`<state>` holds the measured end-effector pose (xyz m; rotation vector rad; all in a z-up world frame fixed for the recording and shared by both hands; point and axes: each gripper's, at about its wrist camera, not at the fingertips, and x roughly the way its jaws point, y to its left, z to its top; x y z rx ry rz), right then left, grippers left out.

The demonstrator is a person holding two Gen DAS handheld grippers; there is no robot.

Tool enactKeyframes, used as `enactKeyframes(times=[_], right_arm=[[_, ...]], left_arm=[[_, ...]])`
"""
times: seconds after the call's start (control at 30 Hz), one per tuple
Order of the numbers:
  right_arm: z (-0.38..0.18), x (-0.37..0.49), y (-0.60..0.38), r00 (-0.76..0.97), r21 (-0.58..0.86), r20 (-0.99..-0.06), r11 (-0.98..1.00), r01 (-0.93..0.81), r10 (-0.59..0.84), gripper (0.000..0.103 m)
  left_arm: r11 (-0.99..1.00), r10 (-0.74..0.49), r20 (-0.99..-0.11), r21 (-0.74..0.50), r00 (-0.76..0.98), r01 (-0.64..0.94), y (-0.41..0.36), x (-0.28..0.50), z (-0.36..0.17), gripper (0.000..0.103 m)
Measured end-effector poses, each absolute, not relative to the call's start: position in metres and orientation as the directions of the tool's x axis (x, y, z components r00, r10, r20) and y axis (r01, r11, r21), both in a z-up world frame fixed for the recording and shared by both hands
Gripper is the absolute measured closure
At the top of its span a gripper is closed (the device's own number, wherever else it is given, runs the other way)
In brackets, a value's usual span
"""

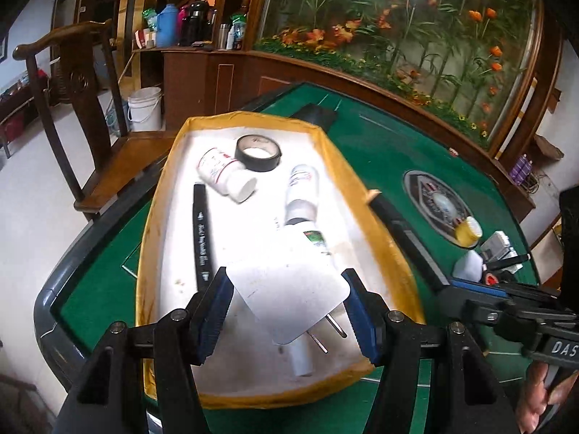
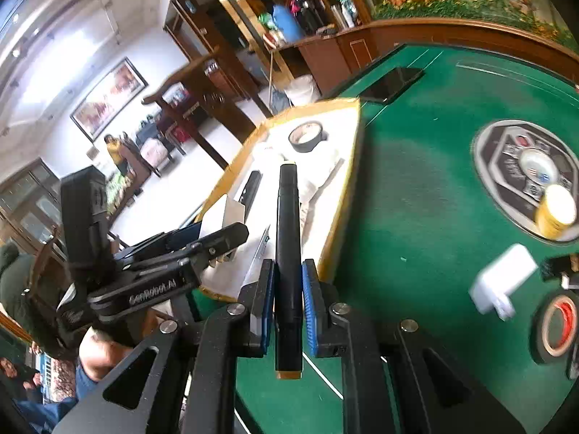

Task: Organize rigid objects
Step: 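Carry the charger into the tray with the left tool while the right tool drops the marker there, then grasp a white plug charger with the left tool while the right tool grasps the black plastic part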

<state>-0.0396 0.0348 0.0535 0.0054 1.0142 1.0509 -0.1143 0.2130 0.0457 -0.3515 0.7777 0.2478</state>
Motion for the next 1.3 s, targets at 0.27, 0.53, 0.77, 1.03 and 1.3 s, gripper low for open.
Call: enactKeyframes(times=[0.27,0.53,0.77,1.03,1.3], right_arm=[[0.035,-0.037,0.082,0.19,0.343,-0.761,0.633,-0.694,0.62,0.089],[0.027,-0.034,0.1,0.235,0.283,-0.792,0.681,-0.675,0.563,0.089],[0.025,-0.035,0.101,0.238,0.27,-0.796,0.678,-0.684,0.557,0.089],[0.034,-0.034,0.091,0.219,0.313,-0.775,0.662,-0.681,0.593,0.078],[0.062,-0.031,0.033,0.224,0.406,-0.692,0.627,-0.665,0.686,0.074]], left_arm=[[0.91,0.096,-0.737,-0.207,0.67,-0.359,0.224,-0.112,0.032,0.038],[0.914,0.137,-0.743,-0.16,0.656,-0.372,0.225,-0.111,0.025,0.038],[0.912,0.126,-0.747,-0.171,0.653,-0.372,0.231,-0.114,0.025,0.036],[0.904,0.119,-0.736,-0.197,0.666,-0.379,0.232,-0.117,0.035,0.027],[0.928,0.098,-0.699,-0.193,0.709,-0.319,0.212,-0.123,0.064,0.027]])
